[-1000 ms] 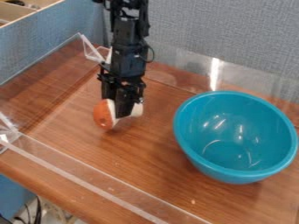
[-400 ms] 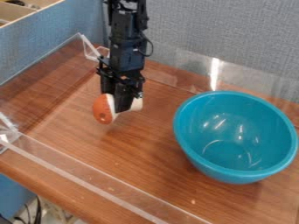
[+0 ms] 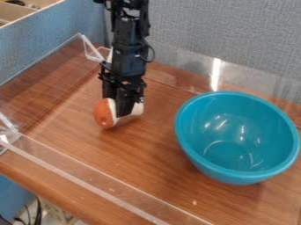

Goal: Remove the mushroom from inside the blue bowl and put it on the table

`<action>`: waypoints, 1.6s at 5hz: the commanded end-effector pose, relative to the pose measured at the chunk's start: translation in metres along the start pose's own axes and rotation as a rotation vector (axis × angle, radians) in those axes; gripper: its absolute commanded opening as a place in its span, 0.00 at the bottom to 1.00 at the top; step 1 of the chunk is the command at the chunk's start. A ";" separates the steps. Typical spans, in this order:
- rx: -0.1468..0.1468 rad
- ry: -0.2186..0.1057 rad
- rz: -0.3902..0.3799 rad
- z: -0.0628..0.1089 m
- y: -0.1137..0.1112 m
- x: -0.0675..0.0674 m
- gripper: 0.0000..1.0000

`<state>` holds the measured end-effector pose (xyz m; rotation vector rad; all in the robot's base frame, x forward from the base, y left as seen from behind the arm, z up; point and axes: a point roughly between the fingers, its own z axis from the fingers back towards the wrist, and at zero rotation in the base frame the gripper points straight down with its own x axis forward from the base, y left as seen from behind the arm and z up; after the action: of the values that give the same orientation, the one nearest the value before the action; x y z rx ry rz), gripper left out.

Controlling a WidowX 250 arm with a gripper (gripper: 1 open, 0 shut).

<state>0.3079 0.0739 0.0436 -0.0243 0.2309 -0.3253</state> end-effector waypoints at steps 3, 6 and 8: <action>0.041 -0.110 -0.002 0.038 0.004 -0.003 0.00; 0.042 -0.104 -0.008 0.033 0.007 0.002 0.00; 0.031 -0.069 -0.003 0.014 0.014 0.003 0.00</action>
<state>0.3103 0.0774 0.0379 -0.0312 0.2196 -0.3391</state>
